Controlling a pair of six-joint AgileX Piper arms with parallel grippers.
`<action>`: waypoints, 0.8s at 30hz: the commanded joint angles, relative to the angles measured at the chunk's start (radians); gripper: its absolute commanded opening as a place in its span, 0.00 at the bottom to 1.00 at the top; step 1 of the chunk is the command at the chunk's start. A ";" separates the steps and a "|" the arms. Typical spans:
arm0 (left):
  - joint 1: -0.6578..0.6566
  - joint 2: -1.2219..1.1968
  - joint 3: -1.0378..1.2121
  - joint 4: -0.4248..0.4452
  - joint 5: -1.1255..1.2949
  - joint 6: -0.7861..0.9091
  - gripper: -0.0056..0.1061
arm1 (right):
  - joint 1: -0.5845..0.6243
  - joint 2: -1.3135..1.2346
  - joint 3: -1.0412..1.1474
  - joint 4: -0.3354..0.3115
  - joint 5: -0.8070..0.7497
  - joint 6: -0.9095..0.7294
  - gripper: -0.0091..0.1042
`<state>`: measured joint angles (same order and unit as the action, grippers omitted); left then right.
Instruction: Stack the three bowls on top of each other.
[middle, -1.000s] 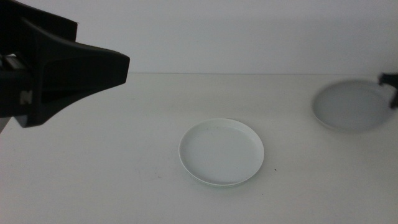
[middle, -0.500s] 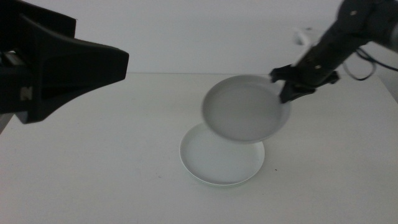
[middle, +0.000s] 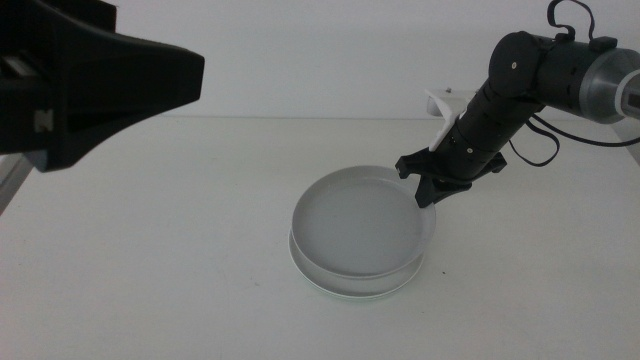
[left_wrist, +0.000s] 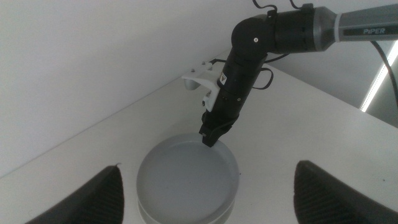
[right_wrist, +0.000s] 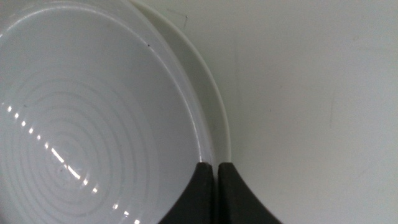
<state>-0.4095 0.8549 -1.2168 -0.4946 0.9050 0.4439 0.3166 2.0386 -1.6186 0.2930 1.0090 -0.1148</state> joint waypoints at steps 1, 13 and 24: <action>0.000 -0.003 0.003 0.000 -0.012 -0.003 0.89 | 0.001 -0.004 0.005 0.006 -0.022 -0.014 0.06; 0.000 -0.003 0.003 0.000 -0.012 -0.003 0.89 | 0.002 0.002 0.007 0.027 -0.037 -0.025 0.08; 0.000 -0.003 0.003 0.000 -0.012 -0.003 0.89 | 0.002 0.002 0.007 0.025 -0.044 -0.033 0.65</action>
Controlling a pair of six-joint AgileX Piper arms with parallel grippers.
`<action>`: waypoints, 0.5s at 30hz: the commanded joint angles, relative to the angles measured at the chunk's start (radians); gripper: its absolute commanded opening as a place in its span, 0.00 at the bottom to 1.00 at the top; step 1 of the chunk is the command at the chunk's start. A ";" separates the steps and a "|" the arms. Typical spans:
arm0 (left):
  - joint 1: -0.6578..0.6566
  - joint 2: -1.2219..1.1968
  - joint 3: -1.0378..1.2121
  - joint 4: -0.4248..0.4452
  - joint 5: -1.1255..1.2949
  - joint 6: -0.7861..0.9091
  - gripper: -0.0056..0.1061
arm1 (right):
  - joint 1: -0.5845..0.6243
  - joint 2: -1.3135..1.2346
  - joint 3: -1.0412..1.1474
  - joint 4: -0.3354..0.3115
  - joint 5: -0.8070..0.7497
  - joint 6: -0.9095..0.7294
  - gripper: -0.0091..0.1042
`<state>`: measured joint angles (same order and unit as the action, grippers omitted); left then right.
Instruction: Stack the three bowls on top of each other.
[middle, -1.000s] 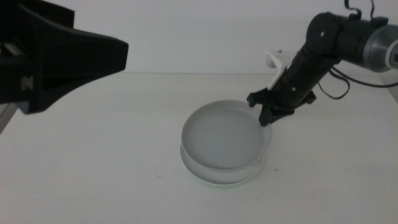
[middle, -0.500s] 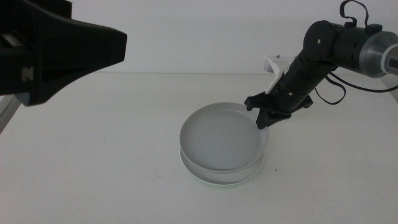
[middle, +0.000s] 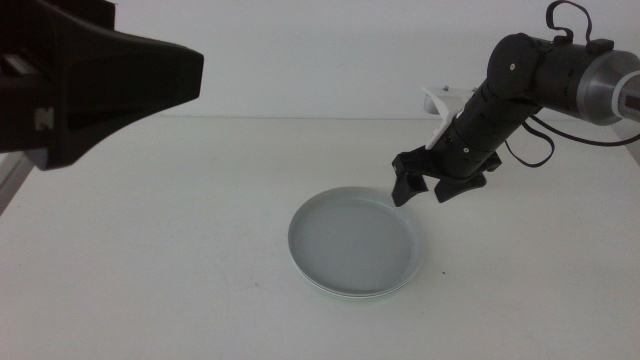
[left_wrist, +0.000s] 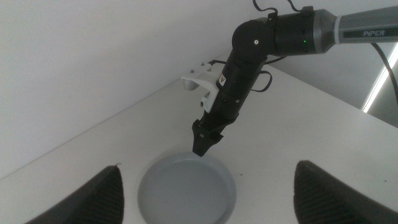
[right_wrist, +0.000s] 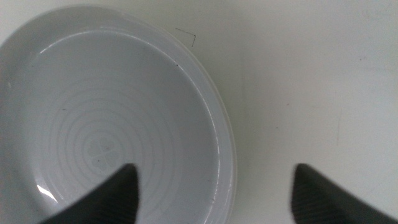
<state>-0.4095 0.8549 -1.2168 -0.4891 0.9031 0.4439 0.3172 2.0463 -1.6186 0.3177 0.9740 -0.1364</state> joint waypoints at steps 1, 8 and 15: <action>0.000 -0.003 0.003 -0.006 -0.010 -0.003 0.89 | 0.002 -0.006 0.002 0.000 -0.006 -0.011 0.73; 0.000 -0.003 0.003 -0.006 -0.010 -0.003 0.89 | -0.023 -0.040 -0.117 -0.004 0.148 -0.020 0.90; 0.000 -0.003 0.003 -0.004 -0.010 -0.003 0.89 | -0.141 -0.280 -0.171 -0.004 0.187 0.006 0.90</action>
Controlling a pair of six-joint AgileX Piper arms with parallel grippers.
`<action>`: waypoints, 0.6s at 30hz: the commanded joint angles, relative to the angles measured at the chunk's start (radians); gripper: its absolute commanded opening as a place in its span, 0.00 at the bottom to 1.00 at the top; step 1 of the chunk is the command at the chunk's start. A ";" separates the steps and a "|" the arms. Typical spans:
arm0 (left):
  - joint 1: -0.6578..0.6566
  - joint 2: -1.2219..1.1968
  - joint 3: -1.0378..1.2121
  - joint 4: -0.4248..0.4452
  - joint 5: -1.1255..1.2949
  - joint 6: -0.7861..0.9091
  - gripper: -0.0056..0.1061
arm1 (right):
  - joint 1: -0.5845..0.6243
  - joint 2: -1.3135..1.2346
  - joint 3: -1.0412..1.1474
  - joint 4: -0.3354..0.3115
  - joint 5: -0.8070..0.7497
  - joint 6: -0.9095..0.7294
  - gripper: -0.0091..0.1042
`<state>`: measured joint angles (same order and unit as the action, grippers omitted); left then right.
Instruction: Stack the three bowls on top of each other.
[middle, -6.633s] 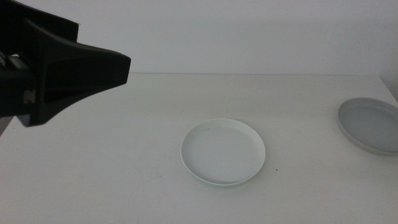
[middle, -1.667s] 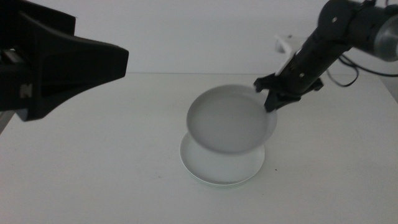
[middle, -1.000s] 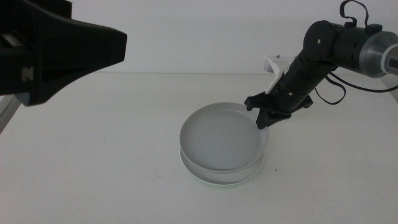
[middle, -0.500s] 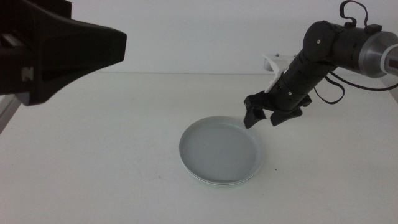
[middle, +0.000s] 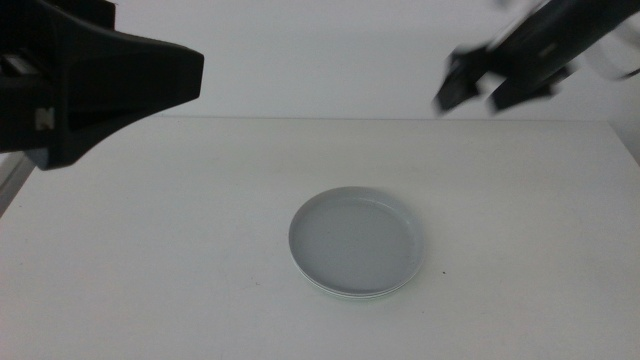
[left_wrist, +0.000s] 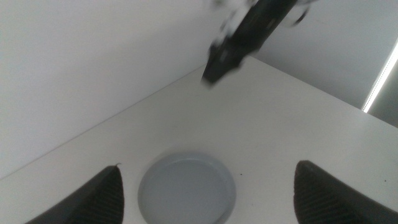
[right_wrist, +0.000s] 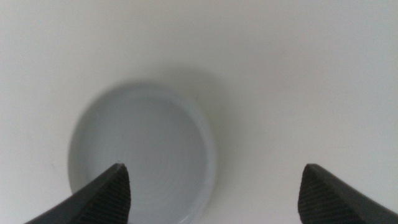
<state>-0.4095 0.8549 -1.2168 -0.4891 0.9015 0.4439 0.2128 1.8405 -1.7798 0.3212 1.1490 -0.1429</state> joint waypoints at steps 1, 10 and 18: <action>0.000 -0.003 0.003 -0.004 -0.008 -0.003 0.89 | -0.065 -0.125 0.006 -0.008 0.004 0.019 0.90; 0.000 -0.003 0.003 -0.004 -0.008 -0.003 0.89 | -0.153 -0.628 0.468 -0.089 -0.349 0.064 0.90; 0.000 -0.003 0.003 0.001 -0.008 -0.003 0.89 | -0.153 -0.731 0.552 -0.087 -0.390 0.038 0.90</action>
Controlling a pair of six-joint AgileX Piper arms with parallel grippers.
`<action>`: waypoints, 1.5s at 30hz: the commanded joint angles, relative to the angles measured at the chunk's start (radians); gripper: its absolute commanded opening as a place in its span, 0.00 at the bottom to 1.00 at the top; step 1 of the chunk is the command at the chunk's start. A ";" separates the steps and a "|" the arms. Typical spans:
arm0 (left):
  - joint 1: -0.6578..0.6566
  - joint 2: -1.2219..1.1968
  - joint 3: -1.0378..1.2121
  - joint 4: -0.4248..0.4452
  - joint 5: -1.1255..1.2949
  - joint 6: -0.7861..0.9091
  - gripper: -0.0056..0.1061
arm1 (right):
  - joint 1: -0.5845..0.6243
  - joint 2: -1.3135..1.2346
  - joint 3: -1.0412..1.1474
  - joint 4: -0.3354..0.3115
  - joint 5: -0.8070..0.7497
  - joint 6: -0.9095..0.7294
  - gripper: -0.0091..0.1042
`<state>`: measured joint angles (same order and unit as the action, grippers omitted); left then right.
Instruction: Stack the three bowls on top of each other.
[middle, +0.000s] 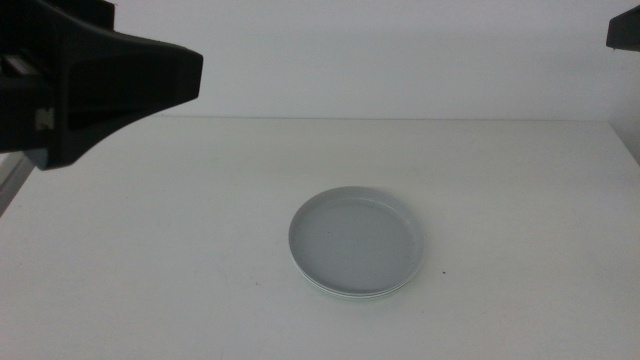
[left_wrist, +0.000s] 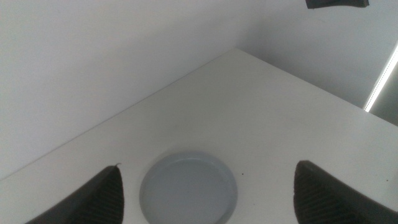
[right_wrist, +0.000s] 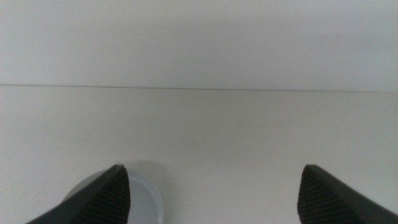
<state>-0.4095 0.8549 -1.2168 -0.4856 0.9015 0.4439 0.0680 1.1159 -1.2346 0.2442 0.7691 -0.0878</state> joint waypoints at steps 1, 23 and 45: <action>0.000 -0.003 0.003 -0.003 -0.008 -0.003 0.89 | -0.008 -0.006 0.007 -0.010 -0.003 -0.017 0.90; 0.002 -0.136 0.166 0.408 -0.239 -0.258 0.89 | -0.008 -0.004 0.007 -0.002 -0.009 0.042 0.90; 0.298 -0.319 0.278 0.474 -0.291 -0.419 0.89 | -0.008 -0.004 0.007 0.006 -0.009 0.042 0.90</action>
<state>-0.1134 0.5405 -0.9407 -0.0084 0.6133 0.0232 0.0680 1.1159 -1.2311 0.2523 0.7716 -0.0425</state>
